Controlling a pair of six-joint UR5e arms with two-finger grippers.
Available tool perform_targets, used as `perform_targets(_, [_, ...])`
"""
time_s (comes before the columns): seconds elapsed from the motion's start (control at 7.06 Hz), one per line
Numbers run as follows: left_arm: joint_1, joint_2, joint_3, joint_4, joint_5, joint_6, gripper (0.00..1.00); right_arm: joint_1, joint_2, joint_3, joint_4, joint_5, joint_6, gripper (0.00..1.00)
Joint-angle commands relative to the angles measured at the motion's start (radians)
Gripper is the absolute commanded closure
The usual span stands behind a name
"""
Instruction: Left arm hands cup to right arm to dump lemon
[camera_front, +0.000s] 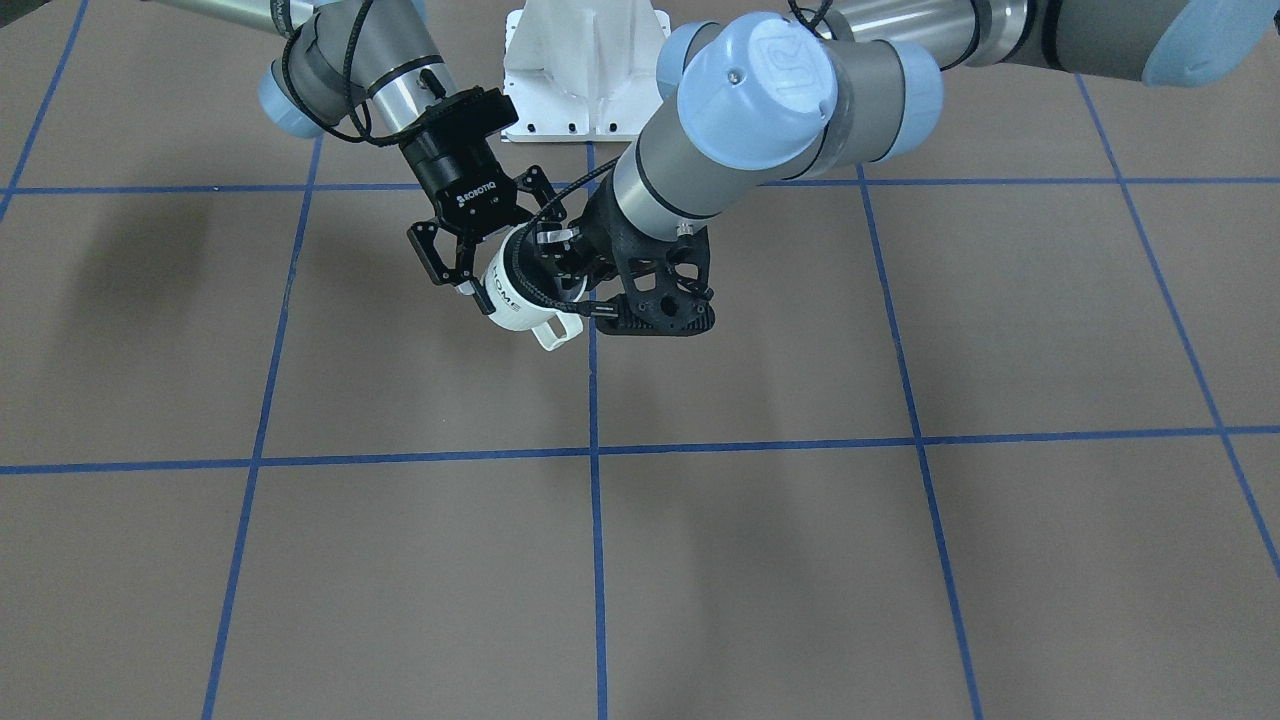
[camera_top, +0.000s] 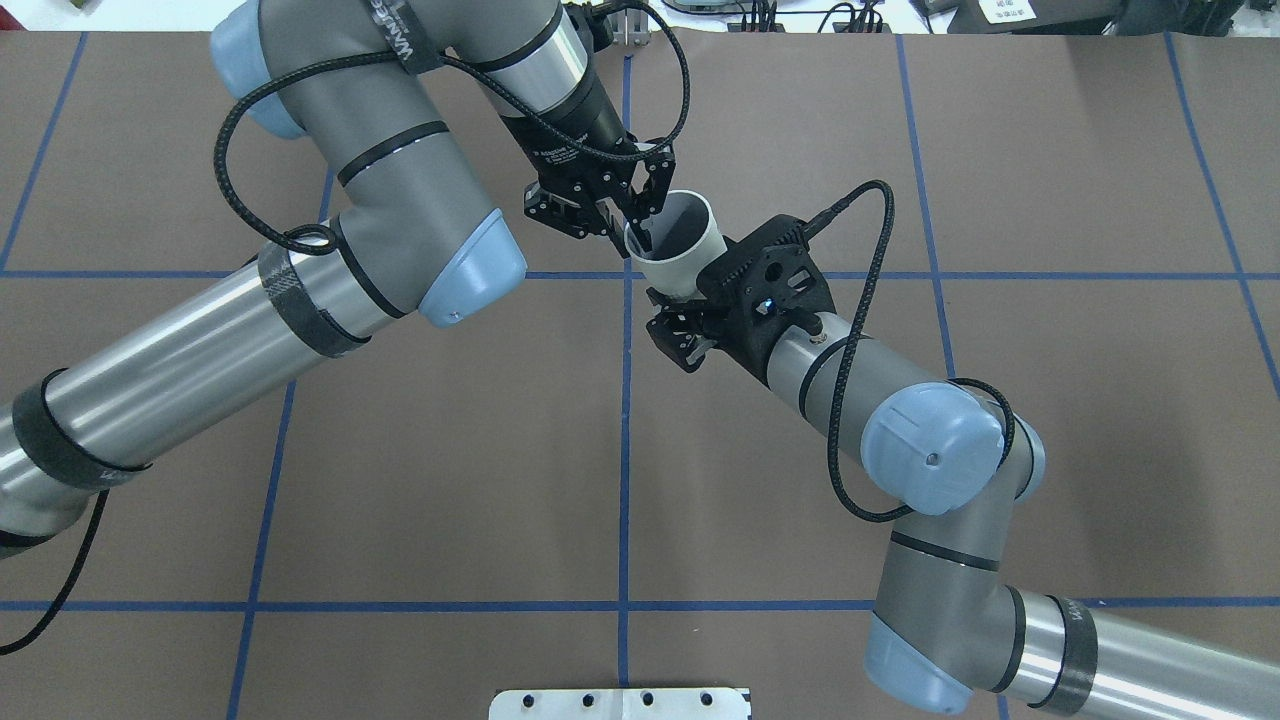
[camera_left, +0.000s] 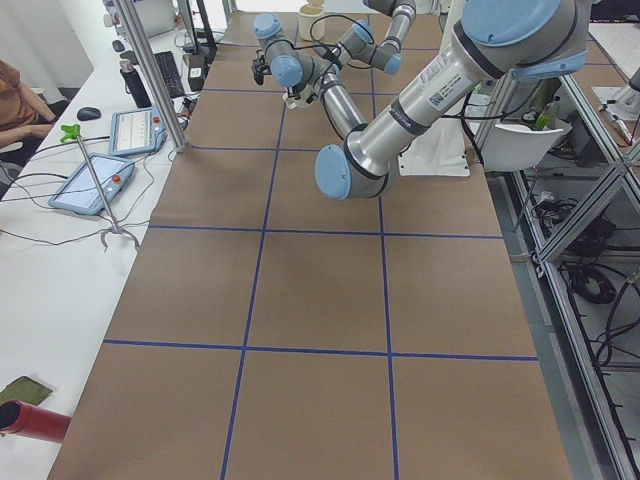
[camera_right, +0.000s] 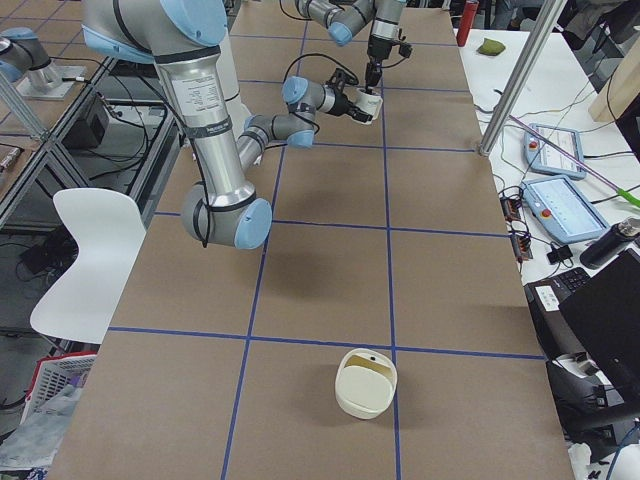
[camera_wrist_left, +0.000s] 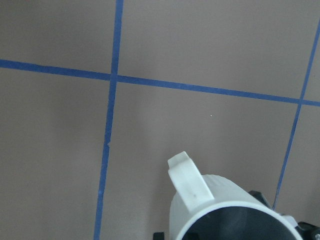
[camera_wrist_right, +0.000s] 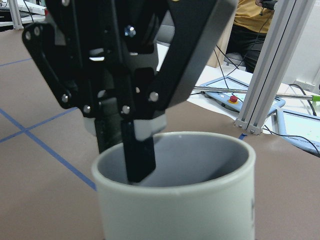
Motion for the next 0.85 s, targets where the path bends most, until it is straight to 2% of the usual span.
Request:
perform_targets(0.0, [0.0,-0.001,-0.002,0.0,0.0,0.0,0.77,0.0,0.002,0.0,0.0,0.0,0.0,0.89])
perform_targets(0.42, [0.0,0.001,0.0,0.0,0.0,0.0,0.8,0.0,0.002,0.0,0.0,0.0,0.0,0.84])
perform_targets(0.57, [0.0,0.001,0.0,0.0,0.0,0.0,0.83,0.0,0.002,-0.002,0.0,0.0,0.0,0.56])
perform_targets(0.71, [0.0,0.001,0.0,0.0,0.0,0.0,0.89,0.0,0.0,-0.005,0.002,-0.003,0.017,0.06])
